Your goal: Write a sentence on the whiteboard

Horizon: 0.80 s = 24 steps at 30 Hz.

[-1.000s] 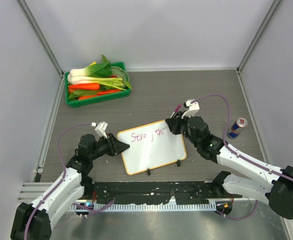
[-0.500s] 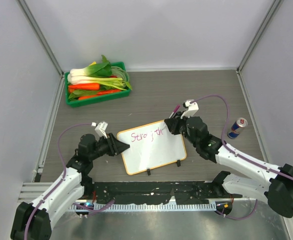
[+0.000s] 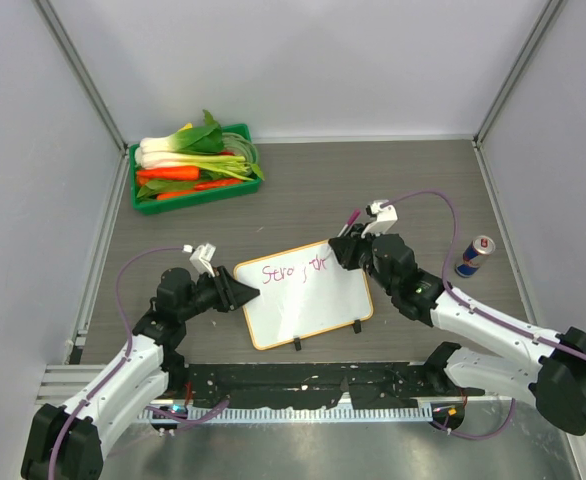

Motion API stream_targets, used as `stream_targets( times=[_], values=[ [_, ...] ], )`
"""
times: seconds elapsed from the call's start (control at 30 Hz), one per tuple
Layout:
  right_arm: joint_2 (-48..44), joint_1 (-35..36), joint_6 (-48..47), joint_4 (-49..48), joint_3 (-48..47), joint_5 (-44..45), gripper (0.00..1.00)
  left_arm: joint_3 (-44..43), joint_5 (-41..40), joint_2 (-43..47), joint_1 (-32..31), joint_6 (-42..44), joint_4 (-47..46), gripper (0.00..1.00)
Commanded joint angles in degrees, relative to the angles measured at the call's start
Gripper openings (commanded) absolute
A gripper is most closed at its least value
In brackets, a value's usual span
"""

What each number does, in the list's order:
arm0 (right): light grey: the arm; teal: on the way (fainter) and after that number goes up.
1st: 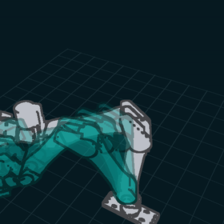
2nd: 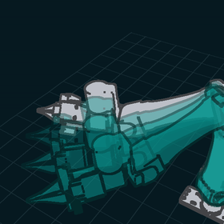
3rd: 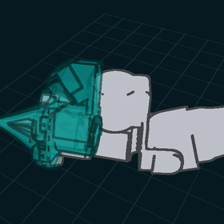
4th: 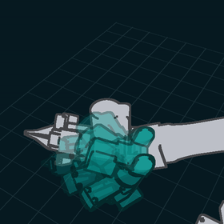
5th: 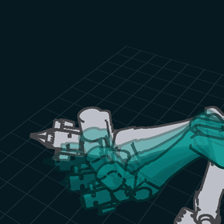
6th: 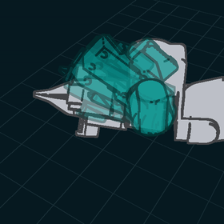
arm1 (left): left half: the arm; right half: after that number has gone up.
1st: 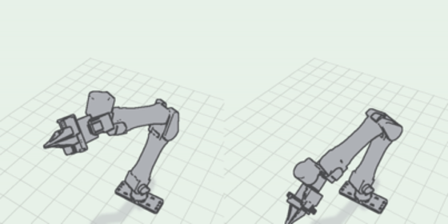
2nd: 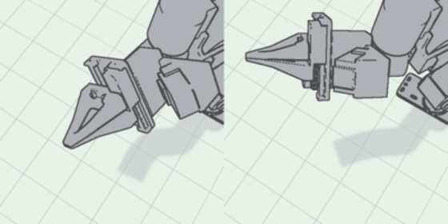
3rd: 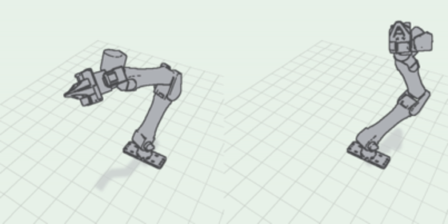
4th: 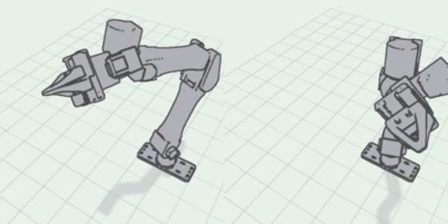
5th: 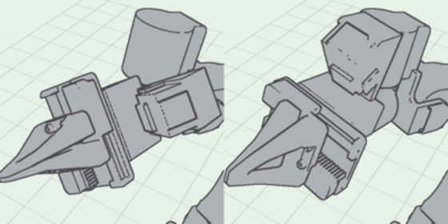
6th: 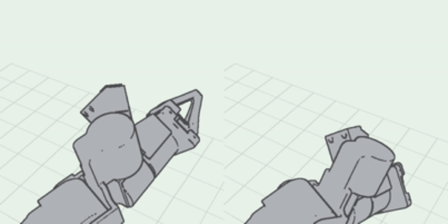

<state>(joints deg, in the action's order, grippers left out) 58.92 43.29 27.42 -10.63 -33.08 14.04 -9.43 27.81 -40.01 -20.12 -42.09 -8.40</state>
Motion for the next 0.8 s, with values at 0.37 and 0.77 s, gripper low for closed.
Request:
stream_targets(
  times=[0.37, 0.77],
  values=[
    [-1.3, -0.1, 0.2, 2.0, 1.6, 4.9, 0.01, -0.4, -4.1, -1.1, 0.5, 2.9, 2.1, 0.00],
    [-2.2, -0.1, -0.2, 2.3, 3.5, 2.0, 0.01, -0.4, -4.2, -1.4, 0.5, 2.9, 1.9, 0.00]
  ],
)
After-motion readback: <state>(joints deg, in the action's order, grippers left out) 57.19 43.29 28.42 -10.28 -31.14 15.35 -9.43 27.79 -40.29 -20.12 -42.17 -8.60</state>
